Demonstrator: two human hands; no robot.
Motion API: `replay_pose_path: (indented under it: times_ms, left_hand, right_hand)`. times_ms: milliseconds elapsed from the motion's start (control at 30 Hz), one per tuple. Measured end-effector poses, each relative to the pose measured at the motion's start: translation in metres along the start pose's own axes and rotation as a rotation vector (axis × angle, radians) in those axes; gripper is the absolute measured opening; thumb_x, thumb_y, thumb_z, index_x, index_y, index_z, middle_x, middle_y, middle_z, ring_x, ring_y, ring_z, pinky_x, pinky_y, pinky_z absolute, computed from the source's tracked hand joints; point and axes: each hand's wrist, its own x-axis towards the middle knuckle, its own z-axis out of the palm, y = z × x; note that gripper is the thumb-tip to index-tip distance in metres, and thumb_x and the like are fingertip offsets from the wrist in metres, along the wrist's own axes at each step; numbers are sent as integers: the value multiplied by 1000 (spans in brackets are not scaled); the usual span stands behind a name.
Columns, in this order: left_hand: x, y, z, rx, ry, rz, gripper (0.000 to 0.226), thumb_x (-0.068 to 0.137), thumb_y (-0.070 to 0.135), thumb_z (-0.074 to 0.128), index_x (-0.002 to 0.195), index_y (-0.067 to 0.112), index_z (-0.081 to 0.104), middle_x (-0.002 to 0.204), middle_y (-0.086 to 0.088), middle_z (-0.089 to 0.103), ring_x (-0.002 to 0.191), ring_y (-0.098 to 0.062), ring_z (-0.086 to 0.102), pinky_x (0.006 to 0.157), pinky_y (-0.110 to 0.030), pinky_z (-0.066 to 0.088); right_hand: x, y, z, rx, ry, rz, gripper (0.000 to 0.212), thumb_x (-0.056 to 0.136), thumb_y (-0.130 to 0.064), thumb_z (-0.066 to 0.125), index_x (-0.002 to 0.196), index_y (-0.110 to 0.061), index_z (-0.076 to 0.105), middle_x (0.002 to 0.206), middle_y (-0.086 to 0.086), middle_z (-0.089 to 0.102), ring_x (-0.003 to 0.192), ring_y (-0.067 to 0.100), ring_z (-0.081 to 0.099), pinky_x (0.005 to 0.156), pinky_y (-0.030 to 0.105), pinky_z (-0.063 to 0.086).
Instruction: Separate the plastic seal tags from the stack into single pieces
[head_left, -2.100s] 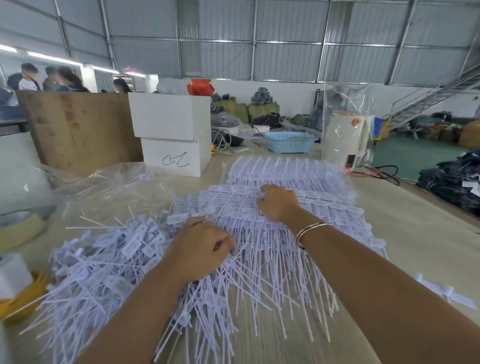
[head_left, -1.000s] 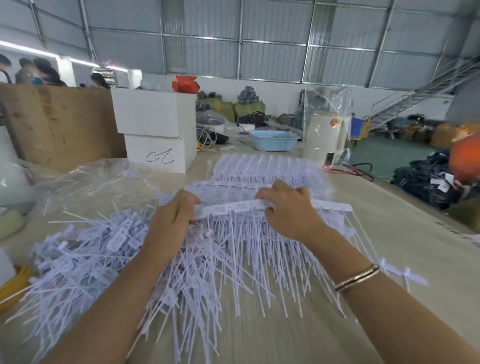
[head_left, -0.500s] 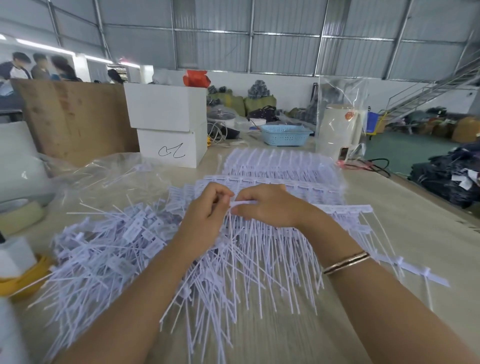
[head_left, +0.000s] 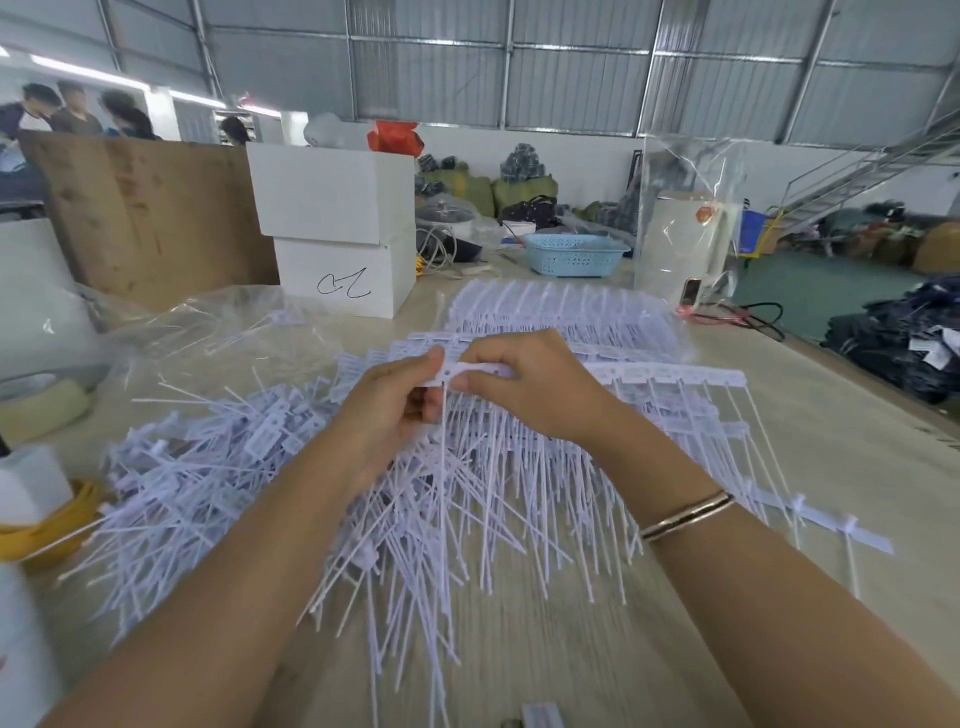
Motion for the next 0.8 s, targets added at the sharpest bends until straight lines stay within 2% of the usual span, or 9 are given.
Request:
replay_pose_path:
  times_ms: [133, 233, 300, 367, 433, 500, 600, 667, 800]
  left_hand:
    - [0, 1, 3, -134, 2, -63, 49, 96, 24, 50, 49, 19, 64, 46, 5, 48, 41, -5, 44, 44, -14, 40]
    - [4, 2, -3, -448, 101, -134, 33, 95, 23, 52, 65, 13, 57, 51, 4, 49, 46, -6, 43, 46, -15, 40]
    - [6, 3, -13, -258, 177, -24, 41, 97, 24, 49, 58, 15, 57, 49, 4, 49, 45, -8, 42, 49, -18, 38]
    - [6, 2, -18, 151, 231, 125, 42, 97, 28, 50, 56, 18, 55, 49, 8, 51, 47, -8, 42, 51, -19, 36]
    - [7, -4, -18, 508, 278, 252, 36, 94, 32, 55, 58, 25, 52, 49, 10, 48, 44, -3, 39, 48, -17, 33]
    - [9, -12, -17, 637, 308, 326, 23, 91, 31, 60, 70, 24, 52, 56, 8, 48, 44, -2, 40, 45, -13, 32]
    - [10, -21, -17, 903, 371, 435, 13, 95, 24, 54, 90, 12, 58, 86, -5, 58, 72, -15, 54, 70, -28, 45]
    - [10, -19, -16, 1104, 422, 495, 25, 98, 24, 46, 95, 7, 64, 101, -11, 57, 91, -30, 53, 82, -42, 42]
    - [-2, -10, -3, 724, 101, 373, 46, 91, 61, 28, 77, 37, 65, 79, 10, 67, 78, -7, 60, 74, -24, 43]
  right_hand:
    - [-2, 0, 1, -21, 67, -31, 19, 89, -30, 64, 85, -13, 70, 72, 6, 67, 66, 22, 56, 77, 38, 38]
    - [-5, -5, -3, 35, 115, -66, 16, 91, -26, 62, 90, -14, 71, 82, -2, 71, 69, 18, 61, 86, 42, 42]
    - [-5, -9, -8, 45, 123, -81, 19, 92, -29, 59, 92, -13, 68, 75, -5, 66, 61, 13, 57, 81, 36, 39]
    - [-4, -10, -11, -15, 111, -66, 22, 93, -33, 57, 95, -14, 65, 69, -7, 59, 56, 8, 47, 74, 28, 29]
    - [-4, -10, -13, -37, 69, -18, 23, 94, -36, 55, 106, -18, 62, 82, -4, 62, 68, 6, 50, 76, 27, 28]
    - [-6, -8, -12, 19, -9, 49, 27, 96, -34, 50, 120, -21, 53, 94, -7, 55, 80, 0, 48, 79, 29, 28]
    - [-9, -4, -8, 202, -101, 125, 31, 98, -21, 38, 128, -28, 41, 94, -8, 46, 89, 13, 42, 78, 29, 29]
    - [-8, -1, -5, 213, -90, 93, 38, 93, -10, 38, 128, -25, 38, 91, -4, 45, 76, 10, 43, 81, 29, 27]
    - [-6, 1, 5, 228, -105, 40, 55, 83, 3, 43, 131, -22, 34, 98, -2, 41, 65, 10, 40, 65, 23, 32]
